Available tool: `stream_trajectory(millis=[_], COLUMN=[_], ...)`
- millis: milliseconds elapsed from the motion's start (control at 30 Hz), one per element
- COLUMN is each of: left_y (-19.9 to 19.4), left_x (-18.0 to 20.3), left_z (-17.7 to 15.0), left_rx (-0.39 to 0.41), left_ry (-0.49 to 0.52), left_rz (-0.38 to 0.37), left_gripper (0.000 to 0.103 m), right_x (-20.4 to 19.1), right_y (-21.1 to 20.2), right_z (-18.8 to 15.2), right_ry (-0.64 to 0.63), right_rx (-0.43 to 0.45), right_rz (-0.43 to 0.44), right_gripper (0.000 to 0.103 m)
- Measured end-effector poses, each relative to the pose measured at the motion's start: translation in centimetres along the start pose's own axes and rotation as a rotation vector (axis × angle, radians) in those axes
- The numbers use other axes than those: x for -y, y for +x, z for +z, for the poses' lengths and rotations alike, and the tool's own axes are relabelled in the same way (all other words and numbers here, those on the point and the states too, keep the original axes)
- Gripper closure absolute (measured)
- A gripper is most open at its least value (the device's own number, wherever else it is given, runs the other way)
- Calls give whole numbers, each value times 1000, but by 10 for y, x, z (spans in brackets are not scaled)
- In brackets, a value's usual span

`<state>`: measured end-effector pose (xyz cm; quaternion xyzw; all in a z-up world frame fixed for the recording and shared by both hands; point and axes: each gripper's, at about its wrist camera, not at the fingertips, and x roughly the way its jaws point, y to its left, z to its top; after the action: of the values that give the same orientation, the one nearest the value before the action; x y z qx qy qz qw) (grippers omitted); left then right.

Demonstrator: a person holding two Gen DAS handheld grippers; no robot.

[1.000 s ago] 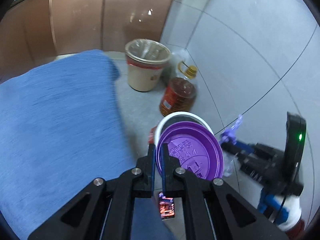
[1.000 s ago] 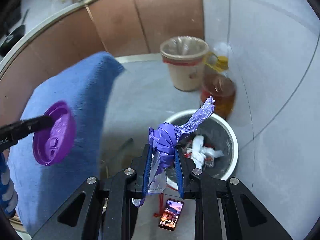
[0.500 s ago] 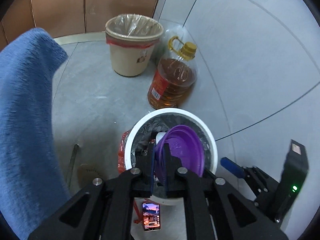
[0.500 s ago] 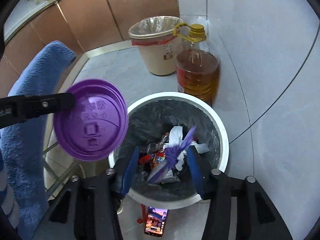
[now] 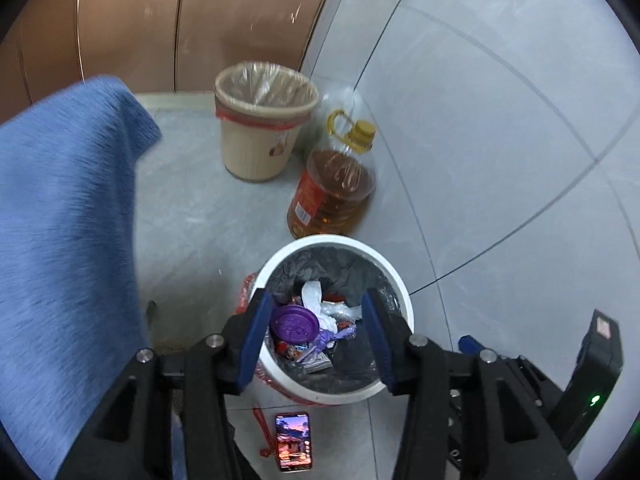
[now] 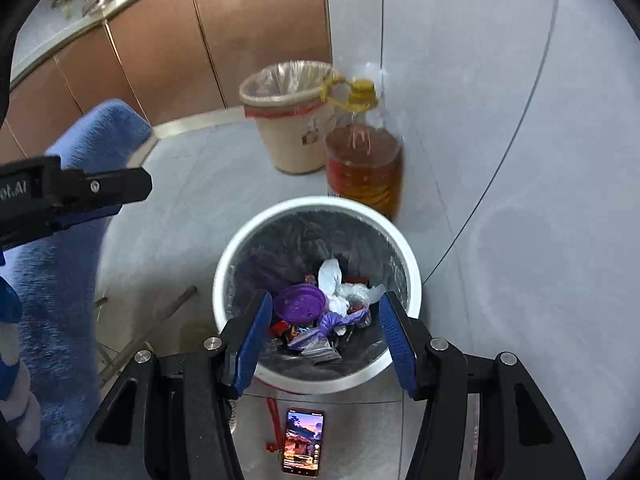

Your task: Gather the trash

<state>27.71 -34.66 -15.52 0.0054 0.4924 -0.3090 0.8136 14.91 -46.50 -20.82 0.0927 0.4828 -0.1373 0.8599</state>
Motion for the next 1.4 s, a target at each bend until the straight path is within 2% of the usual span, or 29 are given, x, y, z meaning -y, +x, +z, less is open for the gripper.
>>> stream_trajectory(millis=[67, 200, 533, 600, 733, 833, 1067, 1400], left_y=[-27, -79, -195, -216, -249, -276, -315, -349], left_x=[1, 1, -9, -9, -13, -21, -32, -42], left_z=[-8, -27, -95, -109, -130, -147, -174, -202], left_rx=[46, 149, 359, 400, 450, 492, 546, 614], left_ry=[25, 71, 131, 143, 146, 112, 74, 51], left_rz=[22, 94, 255, 296, 325, 338, 394, 470], left_gripper=[57, 44, 36, 29, 26, 19, 12, 12], right_x=[-5, -24, -76, -86, -101, -113, -135, -146], right_y=[-19, -65, -154, -170, -195, -214, -248, -267], right_z=[-1, -13, -52, -59, -70, -79, -93, -105], right_ry=[-7, -32, -121, -140, -166, -193, -228, -248], right_rx=[33, 107, 240, 265, 310, 344, 422, 452], right_rz=[11, 32, 89, 97, 107, 110, 125, 135], right_gripper=[46, 39, 23, 21, 19, 16, 10, 10])
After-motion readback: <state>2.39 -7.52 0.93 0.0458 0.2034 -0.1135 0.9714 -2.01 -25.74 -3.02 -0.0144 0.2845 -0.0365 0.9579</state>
